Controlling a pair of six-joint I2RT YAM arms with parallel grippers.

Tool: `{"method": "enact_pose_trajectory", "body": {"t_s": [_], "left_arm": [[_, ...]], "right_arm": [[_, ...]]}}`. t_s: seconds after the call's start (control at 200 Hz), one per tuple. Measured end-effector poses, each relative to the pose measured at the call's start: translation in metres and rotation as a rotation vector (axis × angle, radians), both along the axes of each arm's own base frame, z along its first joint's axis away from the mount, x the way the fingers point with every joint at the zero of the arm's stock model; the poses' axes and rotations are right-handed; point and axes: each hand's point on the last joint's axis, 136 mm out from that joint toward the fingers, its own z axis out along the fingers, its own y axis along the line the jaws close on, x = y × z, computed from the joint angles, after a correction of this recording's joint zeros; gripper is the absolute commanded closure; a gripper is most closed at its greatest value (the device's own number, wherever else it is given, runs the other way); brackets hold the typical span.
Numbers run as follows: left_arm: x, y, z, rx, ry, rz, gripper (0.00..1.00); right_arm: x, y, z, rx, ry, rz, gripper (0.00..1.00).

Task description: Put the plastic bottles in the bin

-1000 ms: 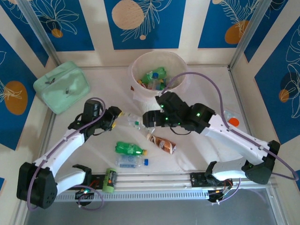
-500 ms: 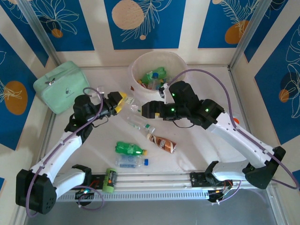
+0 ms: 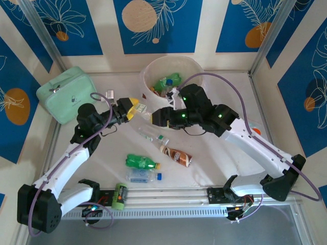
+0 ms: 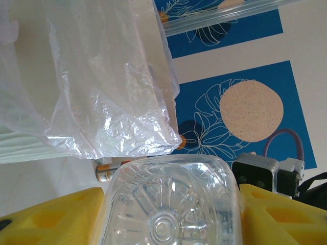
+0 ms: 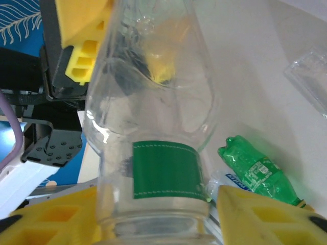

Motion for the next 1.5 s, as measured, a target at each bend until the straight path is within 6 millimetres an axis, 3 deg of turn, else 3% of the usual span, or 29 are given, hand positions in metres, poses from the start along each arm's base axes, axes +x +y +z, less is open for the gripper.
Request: {"method": "enact_pose_trajectory", "body": {"t_s": [0.145,0.335,0.6,0.79,0.895,0.985,1.135,1.205,1.39,1.5], "left_arm": [[0.001,0.0,-0.002,0.004,0.008,0.002,0.38],[0.004,0.0,0.002,0.003,-0.001,0.004,0.0],[0.001,0.013,0.013,0.056,-0.042,0.093,0.0],[-0.009,0.032,0.023,0.158,-0.085,0.194,0.02],[-0.009,0.037,0.012,0.2,-0.06,0.224,0.05],[-0.008,0.04,0.002,0.229,-0.029,0.237,0.06],[-0.008,0.043,-0.012,0.266,0.008,0.248,0.08],[-0.008,0.045,-0.017,0.285,0.02,0.255,0.08],[-0.008,0.047,-0.025,0.313,0.036,0.262,0.09],[-0.006,0.049,-0.031,0.33,0.051,0.271,0.09]], "right_arm": [[-0.002,0.002,0.001,0.01,0.01,0.009,0.61],[0.0,0.0,0.002,0.012,0.01,0.003,0.67],[0.018,-0.018,0.036,0.038,-0.044,-0.05,0.65],[0.06,-0.044,0.1,0.09,-0.223,-0.157,0.63],[0.088,-0.063,0.117,0.08,-0.288,-0.227,0.61],[0.117,-0.081,0.111,0.035,-0.298,-0.295,0.54],[0.158,-0.105,0.074,-0.069,-0.243,-0.378,0.24],[0.169,-0.115,0.059,-0.114,-0.224,-0.402,0.18],[0.17,-0.138,0.039,-0.203,-0.201,-0.445,0.15],[0.141,-0.133,0.037,-0.269,-0.251,-0.409,0.13]]}}
